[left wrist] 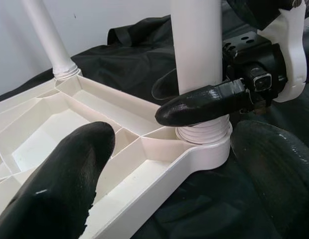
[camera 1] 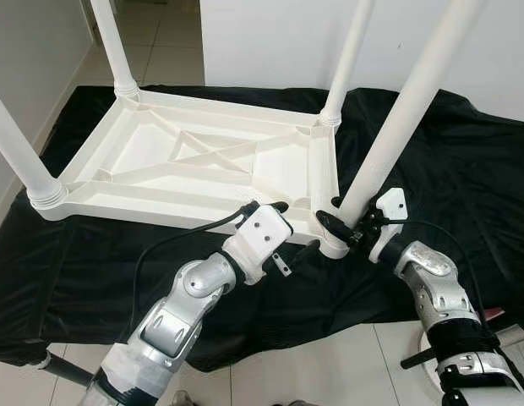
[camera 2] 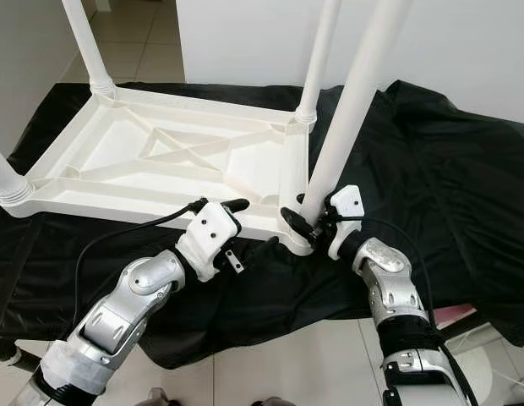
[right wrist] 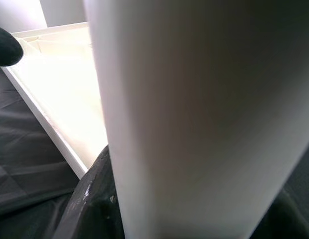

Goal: Building children table

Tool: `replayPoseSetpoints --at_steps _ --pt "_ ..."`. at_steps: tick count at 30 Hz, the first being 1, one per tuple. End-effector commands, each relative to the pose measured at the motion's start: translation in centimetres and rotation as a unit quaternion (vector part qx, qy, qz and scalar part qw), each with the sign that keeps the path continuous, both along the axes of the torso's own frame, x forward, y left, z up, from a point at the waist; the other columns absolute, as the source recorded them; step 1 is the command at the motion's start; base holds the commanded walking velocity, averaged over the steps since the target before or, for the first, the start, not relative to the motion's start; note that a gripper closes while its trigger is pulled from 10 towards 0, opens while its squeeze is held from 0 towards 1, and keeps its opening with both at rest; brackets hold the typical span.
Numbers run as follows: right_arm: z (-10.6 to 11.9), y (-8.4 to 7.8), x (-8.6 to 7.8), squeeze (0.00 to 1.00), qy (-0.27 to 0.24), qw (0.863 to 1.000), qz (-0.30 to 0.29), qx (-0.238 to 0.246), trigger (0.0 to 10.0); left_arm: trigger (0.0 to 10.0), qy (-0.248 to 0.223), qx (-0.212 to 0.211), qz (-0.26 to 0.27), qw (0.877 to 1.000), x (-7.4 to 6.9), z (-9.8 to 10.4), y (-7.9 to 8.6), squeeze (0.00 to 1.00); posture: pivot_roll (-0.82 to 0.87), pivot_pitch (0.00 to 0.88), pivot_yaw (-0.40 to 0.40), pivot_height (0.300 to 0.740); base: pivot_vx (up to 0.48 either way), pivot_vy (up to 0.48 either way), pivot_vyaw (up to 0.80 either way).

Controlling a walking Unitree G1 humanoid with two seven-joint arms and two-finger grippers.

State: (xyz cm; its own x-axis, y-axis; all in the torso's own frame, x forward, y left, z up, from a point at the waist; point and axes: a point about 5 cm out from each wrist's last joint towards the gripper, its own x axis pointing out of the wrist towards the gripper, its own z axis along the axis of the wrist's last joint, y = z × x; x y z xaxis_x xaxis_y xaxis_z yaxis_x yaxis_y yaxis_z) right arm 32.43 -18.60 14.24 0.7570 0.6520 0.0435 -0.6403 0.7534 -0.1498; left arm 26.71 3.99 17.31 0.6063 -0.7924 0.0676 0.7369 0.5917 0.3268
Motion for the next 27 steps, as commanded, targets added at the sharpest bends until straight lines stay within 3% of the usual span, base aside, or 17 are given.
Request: replayPoseSetpoints --at_steps 1,7,9,12,15,18,19,20,21,26,27 --pt "-0.8 0.5 -0.2 0.00 0.013 1.000 0.004 -0.002 10.0 10.0 0.007 0.013 -0.029 0.999 -0.6 -0.4 -0.5 0.00 0.02 0.036 -0.085 0.740 0.000 0.000 0.00" --pt "-0.5 0.1 -0.4 0.00 0.002 0.999 -0.031 0.026 10.0 10.0 -0.001 0.018 -0.030 0.999 -0.7 -0.4 -0.7 0.00 0.02 0.035 -0.089 0.740 0.000 0.000 0.00" --pt "-0.6 0.1 -0.7 0.00 -0.003 0.996 -0.079 0.036 10.0 10.0 0.002 0.015 -0.025 1.000 -0.5 -0.5 -0.5 0.00 0.02 0.036 -0.099 0.740 0.000 0.000 0.00" --pt "-0.6 0.1 -0.7 0.00 -0.004 0.996 -0.084 0.038 10.0 10.0 0.003 0.015 -0.025 1.000 -0.5 -0.5 -0.5 0.00 0.02 0.036 -0.099 0.740 0.000 0.000 0.00" --pt "-1.0 0.8 -1.8 0.00 -0.007 0.985 -0.165 0.048 10.0 10.0 -0.001 0.018 -0.030 0.999 -0.7 -0.6 -0.8 0.00 0.01 0.036 -0.097 0.740 0.000 0.000 0.00" --pt "-1.2 1.4 -2.4 0.00 -0.001 0.981 -0.184 0.066 10.0 10.0 -0.002 0.015 -0.035 0.999 -0.8 -0.6 -0.9 0.00 0.01 0.034 -0.097 0.740 0.000 0.000 0.00" --pt "-1.4 2.3 -3.0 0.00 0.001 0.972 -0.222 0.075 10.0 10.0 -0.002 0.015 -0.035 0.999 -0.6 -0.6 -0.9 0.00 -0.01 0.029 -0.097 0.740 0.000 0.000 0.00" --pt "-1.4 2.3 -3.0 0.00 0.001 0.972 -0.222 0.075 10.0 10.0 -0.002 0.015 -0.035 0.999 -0.6 -0.6 -0.9 0.00 -0.01 0.029 -0.097 0.740 0.000 0.000 0.00" --pt "-1.5 2.9 -3.5 0.00 -0.002 0.961 -0.264 0.081 10.0 10.0 -0.003 0.015 -0.035 0.999 -0.5 -0.6 -0.9 0.00 -0.01 0.028 -0.095 0.740 0.000 0.000 0.00" --pt "-1.3 3.4 -3.9 0.00 -0.013 0.948 -0.305 0.088 10.0 10.0 -0.005 0.014 -0.036 0.999 -0.4 -0.6 -0.9 0.00 -0.02 0.030 -0.093 0.740 0.000 0.000 0.00" --pt "-1.2 4.3 -4.2 0.00 -0.012 0.938 -0.328 0.109 10.0 10.0 -0.008 0.013 -0.037 0.999 -0.3 -0.5 -1.0 0.00 -0.02 0.030 -0.091 0.740 0.000 0.000 0.00"
